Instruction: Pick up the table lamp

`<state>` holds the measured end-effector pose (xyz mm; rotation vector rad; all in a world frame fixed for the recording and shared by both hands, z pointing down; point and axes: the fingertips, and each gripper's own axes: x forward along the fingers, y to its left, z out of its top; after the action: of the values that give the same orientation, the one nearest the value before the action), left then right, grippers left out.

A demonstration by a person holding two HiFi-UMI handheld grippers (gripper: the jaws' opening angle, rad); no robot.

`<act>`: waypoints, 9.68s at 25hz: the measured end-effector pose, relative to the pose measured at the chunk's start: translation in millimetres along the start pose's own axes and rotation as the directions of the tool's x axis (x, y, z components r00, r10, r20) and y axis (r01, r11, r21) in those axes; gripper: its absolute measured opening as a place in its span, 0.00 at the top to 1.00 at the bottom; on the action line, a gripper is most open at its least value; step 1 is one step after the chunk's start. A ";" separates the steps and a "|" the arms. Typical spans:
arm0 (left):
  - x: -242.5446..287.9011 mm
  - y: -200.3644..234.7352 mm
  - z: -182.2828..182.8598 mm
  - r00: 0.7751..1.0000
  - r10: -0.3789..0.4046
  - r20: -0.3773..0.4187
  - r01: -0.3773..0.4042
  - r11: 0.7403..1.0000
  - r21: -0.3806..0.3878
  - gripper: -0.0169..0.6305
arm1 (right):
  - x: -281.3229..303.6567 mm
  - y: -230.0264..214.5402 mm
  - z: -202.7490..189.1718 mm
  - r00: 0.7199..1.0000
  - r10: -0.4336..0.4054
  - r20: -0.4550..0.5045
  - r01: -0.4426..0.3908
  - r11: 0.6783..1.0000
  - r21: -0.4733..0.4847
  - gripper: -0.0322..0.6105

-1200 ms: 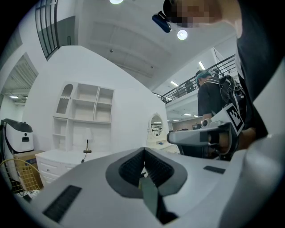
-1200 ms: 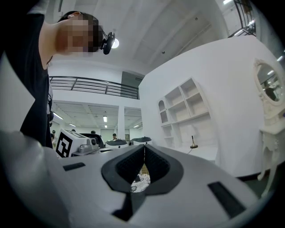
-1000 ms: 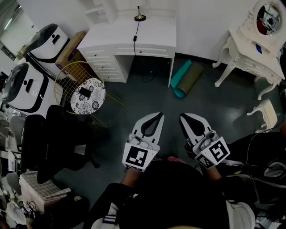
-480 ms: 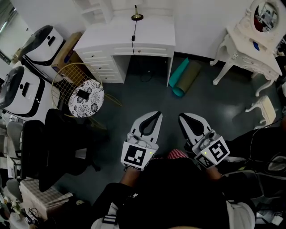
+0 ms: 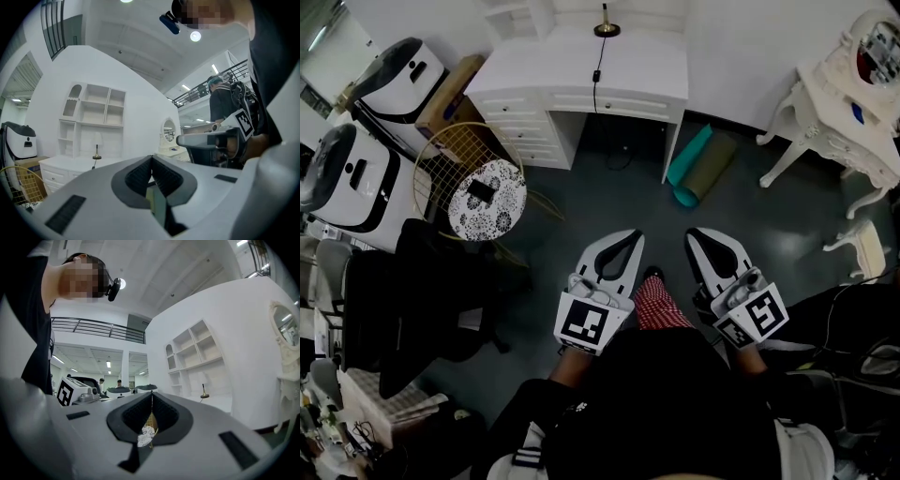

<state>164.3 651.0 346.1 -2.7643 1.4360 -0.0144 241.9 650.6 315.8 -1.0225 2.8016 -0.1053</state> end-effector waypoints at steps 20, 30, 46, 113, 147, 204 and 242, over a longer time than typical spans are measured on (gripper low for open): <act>117.0 94.4 1.2 0.994 0.105 -0.018 -0.105 0.994 -0.001 0.95 | 109.7 -120.3 4.1 0.996 0.091 -0.004 -0.091 0.996 0.019 0.93; 173.2 121.6 -16.0 0.992 0.118 -0.054 -0.119 0.993 -0.018 0.95 | 142.1 -173.3 2.5 0.994 0.107 0.008 -0.107 0.994 0.032 0.93; 240.7 133.5 -12.9 0.994 0.094 -0.053 -0.093 0.995 0.020 0.95 | 158.4 -240.8 0.8 0.995 0.096 0.010 -0.097 0.993 0.064 0.93; 366.4 438.4 -29.5 0.997 -0.060 -0.040 0.059 0.997 -0.040 0.95 | 458.2 -324.1 -32.3 0.998 -0.066 -0.023 0.067 0.997 0.041 0.93; 364.6 512.3 -42.0 0.993 -0.115 -0.014 0.114 0.992 -0.060 0.95 | 524.9 -317.8 -48.7 0.989 -0.146 -0.034 0.147 0.989 0.015 0.93; 549.1 625.4 -24.9 1.000 -0.004 -0.028 0.004 1.000 0.004 0.95 | 674.4 -500.2 -50.1 1.000 0.010 -0.011 -0.009 0.997 0.076 0.93; 641.2 656.9 -48.8 0.992 -0.092 -0.092 0.096 0.995 0.038 0.95 | 723.7 -560.7 -88.5 0.997 0.021 -0.075 -0.020 1.000 0.012 0.92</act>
<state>-5.3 -252.1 374.1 -2.8276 1.3056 -0.1711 36.3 -243.5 381.0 -1.0069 2.8747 -0.1608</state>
